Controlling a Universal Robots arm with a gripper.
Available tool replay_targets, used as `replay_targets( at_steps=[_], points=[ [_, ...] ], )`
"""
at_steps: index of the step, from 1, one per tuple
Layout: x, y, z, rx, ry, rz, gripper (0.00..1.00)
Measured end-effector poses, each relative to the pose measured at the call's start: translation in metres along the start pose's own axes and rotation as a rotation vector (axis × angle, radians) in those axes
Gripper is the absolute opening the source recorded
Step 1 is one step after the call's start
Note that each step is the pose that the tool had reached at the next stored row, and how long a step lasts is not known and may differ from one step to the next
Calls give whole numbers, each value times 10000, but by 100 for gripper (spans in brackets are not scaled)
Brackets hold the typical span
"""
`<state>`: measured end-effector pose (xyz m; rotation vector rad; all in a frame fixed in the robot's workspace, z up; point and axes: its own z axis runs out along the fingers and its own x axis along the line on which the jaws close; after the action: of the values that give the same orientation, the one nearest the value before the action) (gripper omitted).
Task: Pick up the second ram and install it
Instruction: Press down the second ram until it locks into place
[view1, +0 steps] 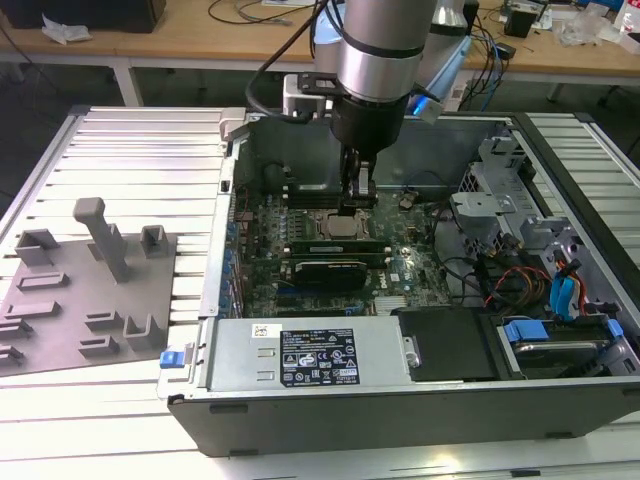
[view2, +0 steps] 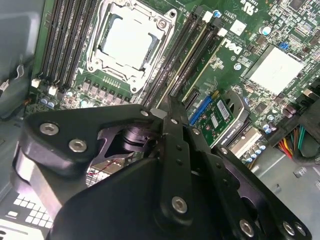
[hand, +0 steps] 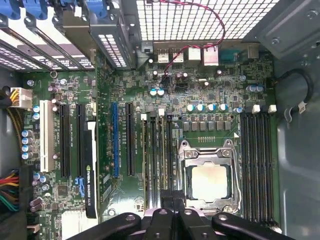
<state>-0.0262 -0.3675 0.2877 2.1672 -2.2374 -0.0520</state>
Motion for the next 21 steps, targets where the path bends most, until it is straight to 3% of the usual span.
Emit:
replay_targets(
  at_steps=[1, 4, 9, 14, 17, 21],
  points=[
    [0, -2, 0, 0, 1, 1, 11],
    [-3, -116, 1, -6, 46, 2, 11],
    [-5, -283, 24, -32, 50, 3, 11],
    [41, -401, 168, -43, 50, 3, 11],
    [42, -513, 315, -46, 20, 1, 11],
    [42, -528, 419, -48, 17, 2, 11]
  ],
)
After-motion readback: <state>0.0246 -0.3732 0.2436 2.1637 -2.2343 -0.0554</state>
